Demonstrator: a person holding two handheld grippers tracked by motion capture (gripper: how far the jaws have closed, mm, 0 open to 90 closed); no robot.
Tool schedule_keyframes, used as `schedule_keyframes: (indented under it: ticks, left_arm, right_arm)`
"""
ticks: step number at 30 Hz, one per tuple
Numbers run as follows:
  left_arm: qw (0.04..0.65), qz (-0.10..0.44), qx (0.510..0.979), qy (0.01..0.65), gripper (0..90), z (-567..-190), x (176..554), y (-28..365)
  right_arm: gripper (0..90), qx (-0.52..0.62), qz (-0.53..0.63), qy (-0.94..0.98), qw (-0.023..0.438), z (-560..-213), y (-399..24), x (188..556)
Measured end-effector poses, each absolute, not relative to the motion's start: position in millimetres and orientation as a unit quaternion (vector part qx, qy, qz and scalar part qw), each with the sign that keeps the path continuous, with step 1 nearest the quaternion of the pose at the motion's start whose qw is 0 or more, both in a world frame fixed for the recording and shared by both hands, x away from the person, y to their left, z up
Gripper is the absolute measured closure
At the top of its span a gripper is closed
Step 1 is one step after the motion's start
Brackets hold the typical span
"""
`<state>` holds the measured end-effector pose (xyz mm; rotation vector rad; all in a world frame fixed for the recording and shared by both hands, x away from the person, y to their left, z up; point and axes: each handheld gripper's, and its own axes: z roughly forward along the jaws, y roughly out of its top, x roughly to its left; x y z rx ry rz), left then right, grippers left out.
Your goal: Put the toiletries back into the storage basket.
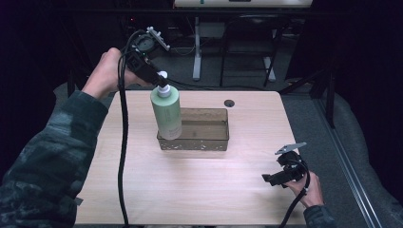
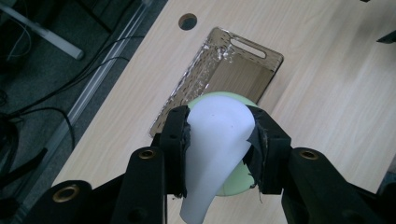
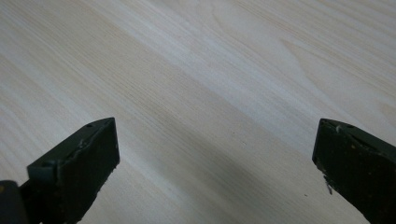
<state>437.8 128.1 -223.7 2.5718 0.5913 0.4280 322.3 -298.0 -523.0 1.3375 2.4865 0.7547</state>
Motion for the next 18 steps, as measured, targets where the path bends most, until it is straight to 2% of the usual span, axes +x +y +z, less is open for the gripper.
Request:
schedule_keyframes:
  ticks: [18]
  left_arm:
    - [0.222,0.170,0.930,0.240,62.6,-223.2,451.5,121.7]
  right_arm:
    - [0.3,0.454,0.256,0.846,0.110,-523.7,-298.9,320.9]
